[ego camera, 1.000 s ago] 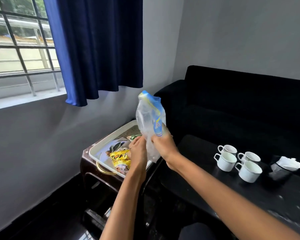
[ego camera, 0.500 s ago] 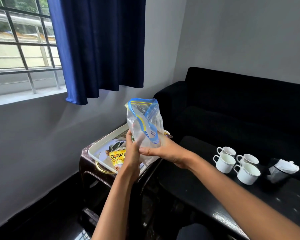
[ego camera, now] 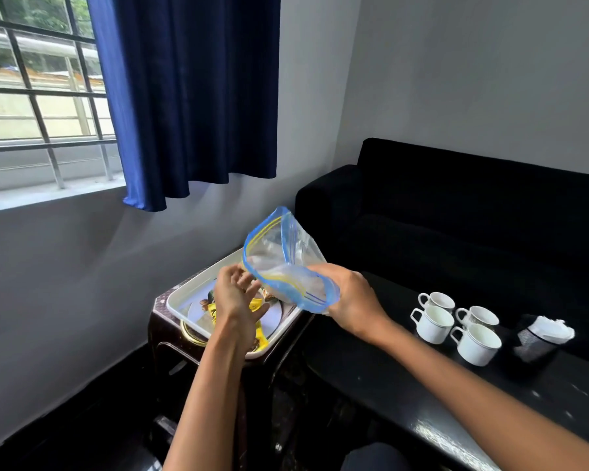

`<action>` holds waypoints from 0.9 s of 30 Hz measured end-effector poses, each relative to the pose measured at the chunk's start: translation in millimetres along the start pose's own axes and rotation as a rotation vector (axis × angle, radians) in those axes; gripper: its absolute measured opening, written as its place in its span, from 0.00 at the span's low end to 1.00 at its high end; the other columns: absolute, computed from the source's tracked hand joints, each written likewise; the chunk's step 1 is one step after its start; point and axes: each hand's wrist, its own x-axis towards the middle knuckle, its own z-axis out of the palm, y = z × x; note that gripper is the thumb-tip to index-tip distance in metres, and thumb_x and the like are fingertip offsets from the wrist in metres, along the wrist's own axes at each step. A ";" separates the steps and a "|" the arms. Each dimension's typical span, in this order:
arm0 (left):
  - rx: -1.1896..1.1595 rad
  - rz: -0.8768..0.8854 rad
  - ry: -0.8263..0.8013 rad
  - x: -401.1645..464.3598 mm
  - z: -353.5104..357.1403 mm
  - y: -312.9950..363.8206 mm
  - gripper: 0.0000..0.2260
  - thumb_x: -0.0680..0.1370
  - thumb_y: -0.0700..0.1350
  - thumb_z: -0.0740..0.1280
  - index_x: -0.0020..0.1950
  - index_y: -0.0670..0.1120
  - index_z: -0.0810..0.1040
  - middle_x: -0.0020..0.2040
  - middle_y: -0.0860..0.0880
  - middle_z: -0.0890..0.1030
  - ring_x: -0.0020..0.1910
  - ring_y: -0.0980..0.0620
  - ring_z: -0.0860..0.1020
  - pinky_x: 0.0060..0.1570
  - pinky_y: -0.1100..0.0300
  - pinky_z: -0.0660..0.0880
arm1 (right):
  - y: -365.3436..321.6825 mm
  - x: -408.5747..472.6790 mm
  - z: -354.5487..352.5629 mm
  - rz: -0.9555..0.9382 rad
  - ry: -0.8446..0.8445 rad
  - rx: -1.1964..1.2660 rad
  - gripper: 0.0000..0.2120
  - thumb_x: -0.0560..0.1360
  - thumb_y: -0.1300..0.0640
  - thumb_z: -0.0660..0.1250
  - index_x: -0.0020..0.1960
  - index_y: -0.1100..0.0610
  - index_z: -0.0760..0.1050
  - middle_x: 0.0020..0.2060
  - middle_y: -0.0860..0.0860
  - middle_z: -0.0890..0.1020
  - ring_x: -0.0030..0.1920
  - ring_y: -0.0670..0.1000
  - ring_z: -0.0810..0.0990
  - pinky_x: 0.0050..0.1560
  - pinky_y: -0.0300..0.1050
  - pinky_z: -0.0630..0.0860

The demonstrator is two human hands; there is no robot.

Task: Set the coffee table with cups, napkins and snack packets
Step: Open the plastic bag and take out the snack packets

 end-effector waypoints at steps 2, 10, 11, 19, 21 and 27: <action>-0.019 -0.003 0.005 -0.9 0.4 1.3 0.14 0.79 0.58 0.55 0.50 0.52 0.76 0.51 0.49 0.80 0.49 0.48 0.76 0.58 0.45 0.71 | 8.1 -7.0 -5.8 0.016 -0.041 -0.023 0.15 0.68 0.53 0.70 0.54 0.43 0.79 0.52 0.42 0.83 0.54 0.47 0.80 0.54 0.50 0.77; 0.312 0.135 -0.301 -21.7 28.4 -17.4 0.13 0.82 0.49 0.56 0.61 0.55 0.77 0.55 0.55 0.82 0.52 0.59 0.81 0.47 0.63 0.79 | 13.4 -5.8 -26.8 -0.099 0.131 -0.131 0.09 0.70 0.65 0.69 0.47 0.57 0.84 0.49 0.54 0.84 0.57 0.57 0.76 0.59 0.45 0.70; 0.394 0.196 -0.328 -24.7 32.4 -21.7 0.12 0.82 0.46 0.57 0.57 0.57 0.78 0.52 0.57 0.83 0.50 0.62 0.81 0.43 0.67 0.77 | 12.2 -5.2 -28.9 -0.076 0.177 -0.135 0.10 0.71 0.65 0.68 0.49 0.56 0.83 0.52 0.52 0.83 0.61 0.55 0.73 0.59 0.42 0.65; 0.562 0.340 -0.478 -60.6 67.8 -73.3 0.15 0.83 0.48 0.57 0.69 0.60 0.64 0.65 0.65 0.73 0.64 0.72 0.68 0.63 0.72 0.64 | 14.1 -16.2 -46.6 0.214 0.487 0.204 0.13 0.74 0.67 0.61 0.58 0.58 0.68 0.57 0.52 0.65 0.57 0.50 0.67 0.56 0.43 0.68; 0.592 0.377 -0.530 -74.0 80.3 -89.0 0.21 0.81 0.50 0.55 0.74 0.59 0.56 0.72 0.63 0.64 0.70 0.68 0.62 0.69 0.66 0.60 | 17.4 -29.4 -52.8 0.257 0.490 0.279 0.14 0.76 0.64 0.60 0.61 0.57 0.65 0.56 0.50 0.61 0.54 0.47 0.66 0.51 0.38 0.68; 0.585 0.461 -0.471 -110.1 109.1 -125.6 0.24 0.83 0.45 0.53 0.77 0.55 0.47 0.75 0.65 0.54 0.72 0.70 0.55 0.74 0.61 0.56 | 33.3 -74.9 -78.8 0.329 0.232 0.592 0.14 0.80 0.53 0.57 0.65 0.54 0.67 0.59 0.48 0.76 0.58 0.46 0.76 0.59 0.44 0.73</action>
